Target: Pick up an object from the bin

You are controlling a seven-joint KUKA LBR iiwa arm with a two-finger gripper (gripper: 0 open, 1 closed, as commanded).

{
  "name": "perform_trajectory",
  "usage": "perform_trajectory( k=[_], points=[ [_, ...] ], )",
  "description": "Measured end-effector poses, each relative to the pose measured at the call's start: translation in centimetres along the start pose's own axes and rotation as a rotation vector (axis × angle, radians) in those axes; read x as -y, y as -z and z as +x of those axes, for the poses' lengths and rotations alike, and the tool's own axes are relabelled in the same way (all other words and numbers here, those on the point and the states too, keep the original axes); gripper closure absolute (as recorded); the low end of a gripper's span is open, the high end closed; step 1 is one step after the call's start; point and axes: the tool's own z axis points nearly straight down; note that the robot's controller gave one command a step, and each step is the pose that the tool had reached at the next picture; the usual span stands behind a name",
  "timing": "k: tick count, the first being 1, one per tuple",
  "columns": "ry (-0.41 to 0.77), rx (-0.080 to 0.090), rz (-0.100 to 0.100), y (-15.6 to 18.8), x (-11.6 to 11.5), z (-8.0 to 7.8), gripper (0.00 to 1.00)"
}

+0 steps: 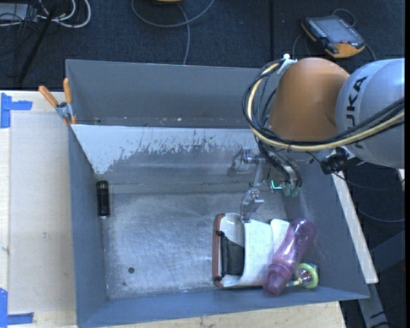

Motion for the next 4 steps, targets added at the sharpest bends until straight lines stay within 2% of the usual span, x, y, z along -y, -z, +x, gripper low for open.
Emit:
perform_trajectory(
  k=[1, 2, 4],
  points=[
    [0.000, 0.008, 0.000, 0.47, -0.01, -0.16, 1.00],
    [0.000, 0.008, 0.000, 0.47, -0.01, -0.16, 0.00],
    [0.002, 0.011, -0.001, 0.32, 0.02, -0.13, 0.00]
  ],
)
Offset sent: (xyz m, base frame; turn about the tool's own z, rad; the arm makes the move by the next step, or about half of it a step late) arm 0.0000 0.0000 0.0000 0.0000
